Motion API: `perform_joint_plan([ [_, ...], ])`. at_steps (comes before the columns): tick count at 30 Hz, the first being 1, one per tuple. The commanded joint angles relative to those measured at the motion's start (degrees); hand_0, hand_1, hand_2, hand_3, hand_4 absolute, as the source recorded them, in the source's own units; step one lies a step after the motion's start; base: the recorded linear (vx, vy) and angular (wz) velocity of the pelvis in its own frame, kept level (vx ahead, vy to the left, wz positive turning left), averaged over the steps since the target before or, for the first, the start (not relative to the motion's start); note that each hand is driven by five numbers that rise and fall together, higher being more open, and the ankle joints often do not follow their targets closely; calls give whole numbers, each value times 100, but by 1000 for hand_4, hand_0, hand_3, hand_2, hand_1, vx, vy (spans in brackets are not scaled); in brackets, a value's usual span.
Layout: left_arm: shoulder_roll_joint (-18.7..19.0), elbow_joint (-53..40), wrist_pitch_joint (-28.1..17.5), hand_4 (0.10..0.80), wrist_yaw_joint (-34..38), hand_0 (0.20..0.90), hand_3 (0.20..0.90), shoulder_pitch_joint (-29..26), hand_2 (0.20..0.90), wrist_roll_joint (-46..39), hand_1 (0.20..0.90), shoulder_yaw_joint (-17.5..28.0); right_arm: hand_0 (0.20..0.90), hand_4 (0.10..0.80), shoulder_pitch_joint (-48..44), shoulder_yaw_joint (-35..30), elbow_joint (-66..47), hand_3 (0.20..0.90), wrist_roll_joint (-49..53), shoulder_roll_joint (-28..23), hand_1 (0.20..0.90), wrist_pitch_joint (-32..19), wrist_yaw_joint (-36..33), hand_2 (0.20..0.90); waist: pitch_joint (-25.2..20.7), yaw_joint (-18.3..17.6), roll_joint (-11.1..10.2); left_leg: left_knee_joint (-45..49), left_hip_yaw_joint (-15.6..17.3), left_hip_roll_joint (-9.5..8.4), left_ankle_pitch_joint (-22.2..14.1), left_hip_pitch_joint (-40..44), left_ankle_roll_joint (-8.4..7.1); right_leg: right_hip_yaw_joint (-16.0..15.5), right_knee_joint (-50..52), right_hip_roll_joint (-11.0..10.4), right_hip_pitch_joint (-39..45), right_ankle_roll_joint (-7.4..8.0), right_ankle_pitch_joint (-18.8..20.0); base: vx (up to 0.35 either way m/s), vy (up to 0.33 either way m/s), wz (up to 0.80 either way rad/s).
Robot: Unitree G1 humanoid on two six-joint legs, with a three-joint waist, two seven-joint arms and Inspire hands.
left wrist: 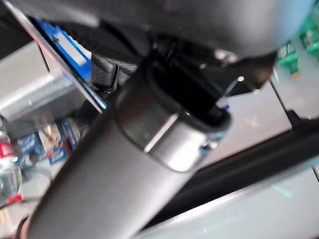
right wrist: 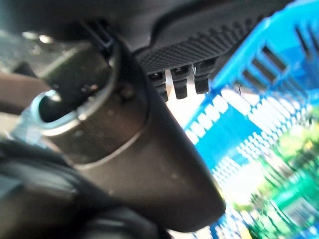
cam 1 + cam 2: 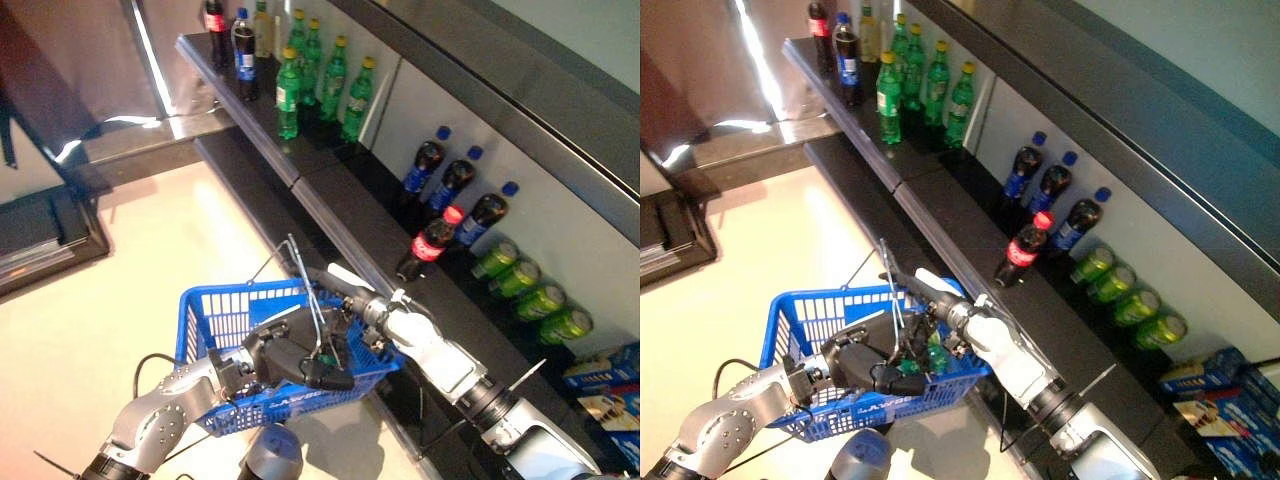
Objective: Pick up the drink and place into the basket.
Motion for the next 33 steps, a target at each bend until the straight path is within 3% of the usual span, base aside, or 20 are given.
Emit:
perform_joint_plan([
  [1,-1403,-1424,-1911,100,-748,300,200,-810,300,-1097,300,386,900,800,70,-112,-493,900,218,-344,900,-475,-202,900,-1426,-194,406,-94,174,18,-179,240,194,-237,544,50,-214,-114,182,-25,15,-15],
  [8,-1488,-1203,-2297,100,-183,300,200,-749,300,-854,300,570,900,800,283,-598,-918,900,375,-469,900,-574,-385,900,-1396,-451,472,-94,474,97,-200,279,192,-59,482,32,-280,-93,260,-43,14,-21],
  [21,-1560,-688,-3225,100,873,300,200,-411,300,-394,300,1257,900,800,1429,-1929,-1606,900,597,-469,900,-1573,-1263,900,-1351,-1067,585,-94,1043,168,-272,369,244,405,421,-37,-479,6,459,-54,3,-21],
  [33,-1564,79,-3736,100,1406,300,200,-122,300,6,300,1923,900,800,2467,-3108,-1516,900,618,-231,900,-2336,-2097,900,-1342,-1647,674,-94,1497,217,-389,478,278,743,443,-61,-620,40,498,-21,0,-18],
])
